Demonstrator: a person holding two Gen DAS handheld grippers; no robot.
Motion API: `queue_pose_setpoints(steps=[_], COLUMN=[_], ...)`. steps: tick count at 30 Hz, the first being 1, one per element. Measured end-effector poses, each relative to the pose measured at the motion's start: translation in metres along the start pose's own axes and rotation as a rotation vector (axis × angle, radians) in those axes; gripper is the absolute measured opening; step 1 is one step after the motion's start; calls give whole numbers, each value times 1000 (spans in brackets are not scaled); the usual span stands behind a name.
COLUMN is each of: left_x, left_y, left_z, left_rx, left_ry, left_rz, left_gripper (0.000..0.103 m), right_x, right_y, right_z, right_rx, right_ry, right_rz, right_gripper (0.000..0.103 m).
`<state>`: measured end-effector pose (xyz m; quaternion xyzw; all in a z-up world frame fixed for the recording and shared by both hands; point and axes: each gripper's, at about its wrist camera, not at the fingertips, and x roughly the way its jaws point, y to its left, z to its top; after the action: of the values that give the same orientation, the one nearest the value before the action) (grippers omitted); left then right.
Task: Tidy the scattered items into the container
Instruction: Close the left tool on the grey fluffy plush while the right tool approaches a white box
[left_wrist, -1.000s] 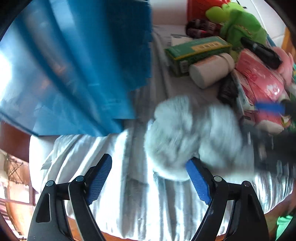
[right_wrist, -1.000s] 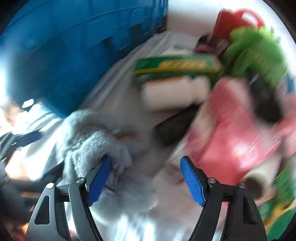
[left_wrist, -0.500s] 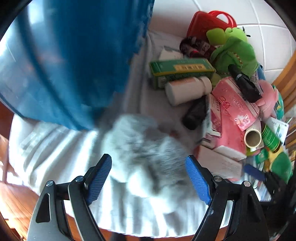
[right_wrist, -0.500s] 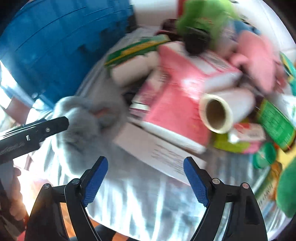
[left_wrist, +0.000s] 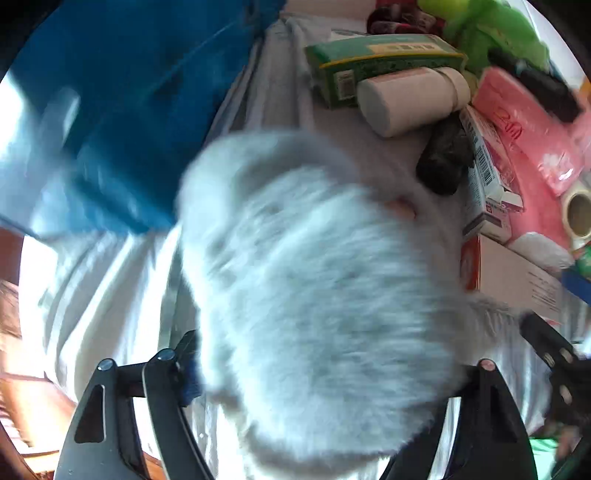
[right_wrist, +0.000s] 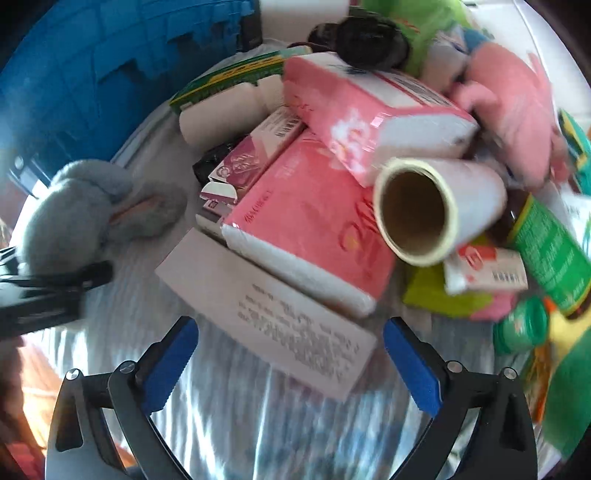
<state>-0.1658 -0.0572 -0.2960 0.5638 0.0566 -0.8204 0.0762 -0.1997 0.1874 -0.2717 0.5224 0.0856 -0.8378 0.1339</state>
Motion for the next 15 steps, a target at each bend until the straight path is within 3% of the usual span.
queue_pose_setpoints(steps=[2,4,5,6,8,10,12,15], left_x=[-7,-16,-20,-28,-44,-63,-77,-84], left_y=[5,7,7,8,10,11,10,1], left_z=[-2,-4,-5,-6,-8,-5,2,11], left_rx=[28,49,55,58,41,14,1,4], left_ry=[-5,0,0,-4,-13,-32,-69,-97], left_rz=[-21,-30,-34,-42,-53,-42,-24,9], left_gripper=[48,42,42,42,42,48,69,74], right_x=[1,1,2,2,-2,-9,-15,-19], right_y=[6,13,16,19,28,36,37,35], right_z=[1,1,0,-3,-9,-11,-7,2], right_rx=[-27,-39,-29,-15,-27,-58,-76,-96], right_ry=[2,44,70,98,110,89,61,27], right_rz=[17,50,92,164,214,193,160,128], right_gripper=[101,87,77,73,73,76,95,99])
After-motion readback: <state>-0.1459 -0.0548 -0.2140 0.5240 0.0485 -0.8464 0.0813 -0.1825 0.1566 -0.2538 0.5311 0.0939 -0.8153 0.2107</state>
